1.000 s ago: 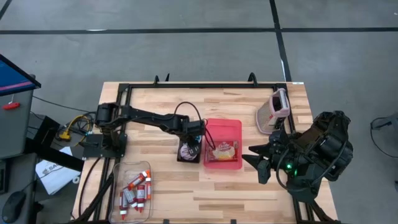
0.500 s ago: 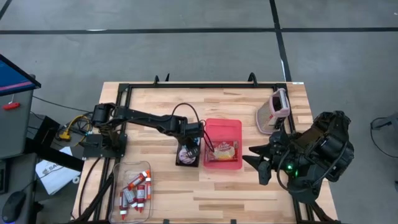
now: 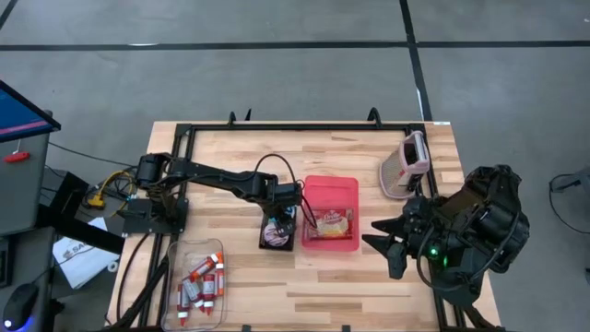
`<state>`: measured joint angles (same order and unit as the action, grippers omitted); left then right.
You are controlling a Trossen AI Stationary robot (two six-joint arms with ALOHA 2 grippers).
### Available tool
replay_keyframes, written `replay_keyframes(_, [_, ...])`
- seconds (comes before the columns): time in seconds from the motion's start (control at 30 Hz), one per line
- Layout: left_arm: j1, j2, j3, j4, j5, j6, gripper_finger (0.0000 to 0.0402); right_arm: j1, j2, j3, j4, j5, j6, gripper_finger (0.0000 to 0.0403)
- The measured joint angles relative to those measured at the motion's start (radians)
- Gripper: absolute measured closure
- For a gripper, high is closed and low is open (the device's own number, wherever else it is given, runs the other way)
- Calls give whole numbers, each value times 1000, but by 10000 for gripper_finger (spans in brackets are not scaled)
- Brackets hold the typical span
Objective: Pick & Place Food Item
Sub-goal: Put the blue donut into the black bin
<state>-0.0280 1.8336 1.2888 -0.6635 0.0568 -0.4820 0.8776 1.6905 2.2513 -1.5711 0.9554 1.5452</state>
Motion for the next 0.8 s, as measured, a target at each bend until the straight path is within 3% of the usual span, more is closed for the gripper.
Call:
replay_keyframes(0.23, [1,0,0,3,-15,7,177,1,0,0,0,0,0,180])
replay_keyframes(0.8, [87,6,0,85,-57,3,180,7,0,0,0,-1,-8,180])
